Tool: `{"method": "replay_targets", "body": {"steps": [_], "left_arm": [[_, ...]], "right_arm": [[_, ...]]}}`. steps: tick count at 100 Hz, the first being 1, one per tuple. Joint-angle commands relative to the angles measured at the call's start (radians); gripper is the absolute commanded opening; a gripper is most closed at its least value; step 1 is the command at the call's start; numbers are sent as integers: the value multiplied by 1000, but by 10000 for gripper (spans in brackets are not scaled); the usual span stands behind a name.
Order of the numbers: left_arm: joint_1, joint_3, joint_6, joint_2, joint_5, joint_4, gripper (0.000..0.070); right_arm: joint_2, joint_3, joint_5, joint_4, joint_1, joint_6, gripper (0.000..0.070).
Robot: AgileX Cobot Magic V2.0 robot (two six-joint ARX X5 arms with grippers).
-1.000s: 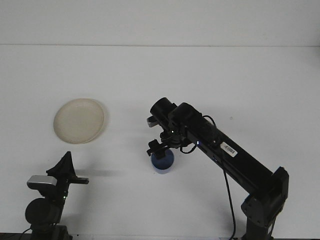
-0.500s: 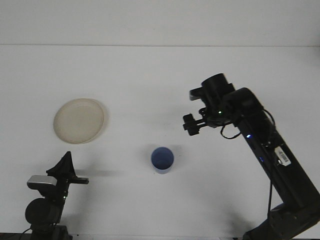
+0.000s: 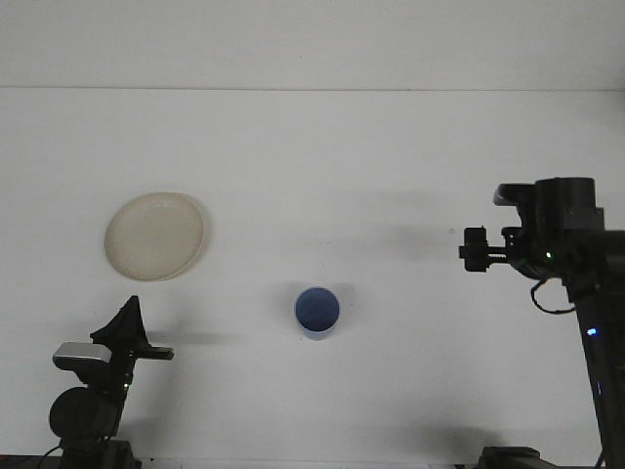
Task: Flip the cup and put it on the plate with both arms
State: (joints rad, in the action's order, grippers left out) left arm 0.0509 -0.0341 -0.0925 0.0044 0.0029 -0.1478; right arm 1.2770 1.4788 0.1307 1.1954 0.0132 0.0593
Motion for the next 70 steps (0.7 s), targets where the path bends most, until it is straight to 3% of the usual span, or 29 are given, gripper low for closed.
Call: {"method": "replay_targets", "body": {"steps": [1,46,70], "left_arm": [[3,19,1,-1,1,-10,11],[3,19,1,-1,1,-10,11],[3,19,1,-1,1,-10,11]], "right_arm": [[-71,-70,0,-55,16,-12,541],[-612,-596,7,-473,11,-7,540],[-774,-796,10,-686,11,-28,539]]}}
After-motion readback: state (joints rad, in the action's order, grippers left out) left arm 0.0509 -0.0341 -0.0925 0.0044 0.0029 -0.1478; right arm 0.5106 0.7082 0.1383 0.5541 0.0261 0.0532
